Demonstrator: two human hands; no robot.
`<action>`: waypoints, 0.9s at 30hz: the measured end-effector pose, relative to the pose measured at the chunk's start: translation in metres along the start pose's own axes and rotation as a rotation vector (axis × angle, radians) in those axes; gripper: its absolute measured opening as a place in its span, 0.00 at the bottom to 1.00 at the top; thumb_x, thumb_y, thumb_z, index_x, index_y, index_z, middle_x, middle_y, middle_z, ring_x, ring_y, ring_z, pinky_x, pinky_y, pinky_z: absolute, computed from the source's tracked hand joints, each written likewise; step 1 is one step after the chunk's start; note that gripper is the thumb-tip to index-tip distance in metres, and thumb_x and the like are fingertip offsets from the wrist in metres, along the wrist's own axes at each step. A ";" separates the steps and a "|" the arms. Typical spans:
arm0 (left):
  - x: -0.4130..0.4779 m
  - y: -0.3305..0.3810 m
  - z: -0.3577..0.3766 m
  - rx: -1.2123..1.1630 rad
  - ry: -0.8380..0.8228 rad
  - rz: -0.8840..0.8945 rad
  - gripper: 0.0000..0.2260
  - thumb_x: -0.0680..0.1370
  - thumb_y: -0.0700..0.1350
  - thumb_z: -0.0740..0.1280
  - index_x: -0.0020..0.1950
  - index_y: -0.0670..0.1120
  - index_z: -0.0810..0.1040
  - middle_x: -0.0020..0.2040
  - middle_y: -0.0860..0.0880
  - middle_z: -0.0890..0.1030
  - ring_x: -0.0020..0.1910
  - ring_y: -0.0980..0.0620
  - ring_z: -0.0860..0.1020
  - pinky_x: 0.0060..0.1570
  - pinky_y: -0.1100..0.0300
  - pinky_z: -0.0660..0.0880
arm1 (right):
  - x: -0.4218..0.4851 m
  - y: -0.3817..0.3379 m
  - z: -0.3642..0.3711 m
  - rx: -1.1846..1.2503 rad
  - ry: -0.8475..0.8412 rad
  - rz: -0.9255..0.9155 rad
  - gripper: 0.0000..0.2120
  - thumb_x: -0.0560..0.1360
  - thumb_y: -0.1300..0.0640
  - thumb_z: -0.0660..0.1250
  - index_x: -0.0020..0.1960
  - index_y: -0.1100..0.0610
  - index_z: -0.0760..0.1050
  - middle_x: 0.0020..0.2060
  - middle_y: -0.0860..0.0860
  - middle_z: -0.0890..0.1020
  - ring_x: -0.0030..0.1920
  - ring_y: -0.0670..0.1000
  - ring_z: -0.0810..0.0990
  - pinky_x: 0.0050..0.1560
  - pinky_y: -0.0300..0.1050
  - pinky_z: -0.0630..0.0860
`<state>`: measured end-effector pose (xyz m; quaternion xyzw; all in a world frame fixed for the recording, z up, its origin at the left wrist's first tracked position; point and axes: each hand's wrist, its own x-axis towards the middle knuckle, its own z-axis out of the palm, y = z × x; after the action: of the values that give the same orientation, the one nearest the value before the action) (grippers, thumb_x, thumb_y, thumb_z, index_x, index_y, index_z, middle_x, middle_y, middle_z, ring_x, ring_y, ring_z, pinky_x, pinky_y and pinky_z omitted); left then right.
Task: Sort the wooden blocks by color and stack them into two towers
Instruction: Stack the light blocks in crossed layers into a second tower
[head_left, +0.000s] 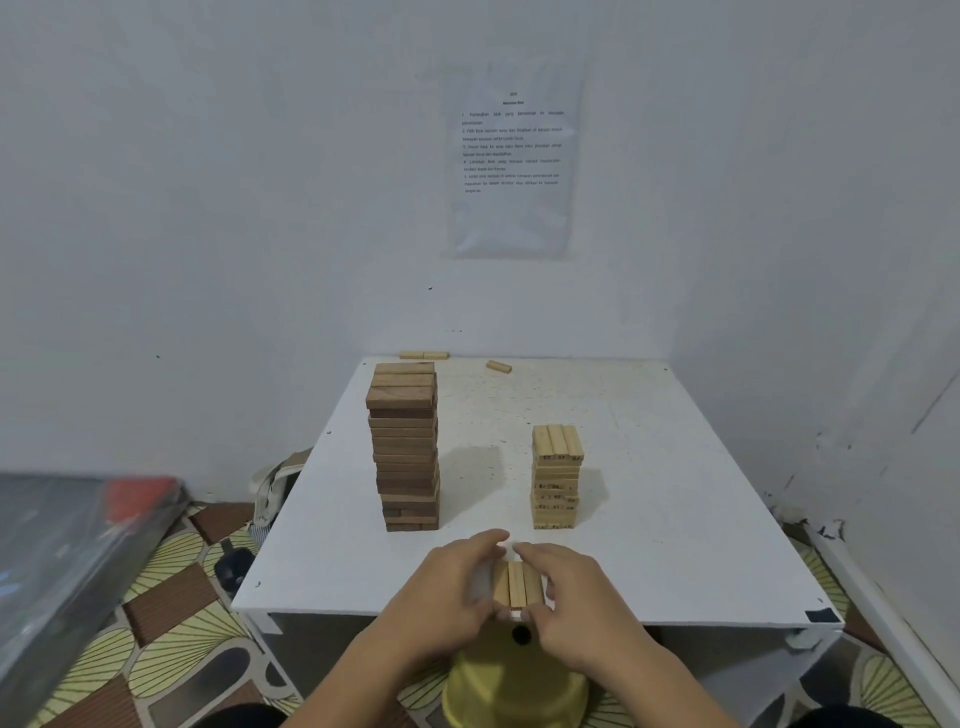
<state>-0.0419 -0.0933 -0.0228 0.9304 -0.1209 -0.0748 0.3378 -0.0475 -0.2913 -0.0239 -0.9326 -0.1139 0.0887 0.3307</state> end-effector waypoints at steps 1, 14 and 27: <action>0.000 0.000 0.000 -0.001 -0.002 0.001 0.34 0.76 0.45 0.75 0.79 0.58 0.66 0.72 0.57 0.76 0.70 0.59 0.72 0.64 0.72 0.62 | 0.000 0.000 0.000 0.008 0.004 0.001 0.34 0.76 0.54 0.71 0.79 0.43 0.64 0.74 0.39 0.69 0.73 0.45 0.68 0.75 0.45 0.68; 0.001 -0.001 0.010 -0.085 0.031 -0.025 0.35 0.74 0.51 0.78 0.76 0.63 0.65 0.66 0.63 0.78 0.66 0.61 0.73 0.67 0.66 0.68 | 0.000 -0.002 -0.006 0.040 0.049 0.001 0.30 0.75 0.56 0.74 0.73 0.41 0.70 0.49 0.37 0.74 0.46 0.42 0.73 0.51 0.31 0.72; -0.013 -0.001 -0.004 -0.154 0.067 -0.085 0.32 0.79 0.45 0.72 0.77 0.65 0.63 0.72 0.62 0.73 0.67 0.59 0.73 0.66 0.65 0.70 | -0.014 -0.016 0.016 -0.050 0.227 0.074 0.21 0.75 0.38 0.68 0.62 0.48 0.70 0.54 0.44 0.69 0.56 0.46 0.70 0.57 0.38 0.70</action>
<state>-0.0535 -0.0865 -0.0190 0.9079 -0.0640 -0.0668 0.4089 -0.0668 -0.2733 -0.0241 -0.9482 -0.0434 -0.0084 0.3145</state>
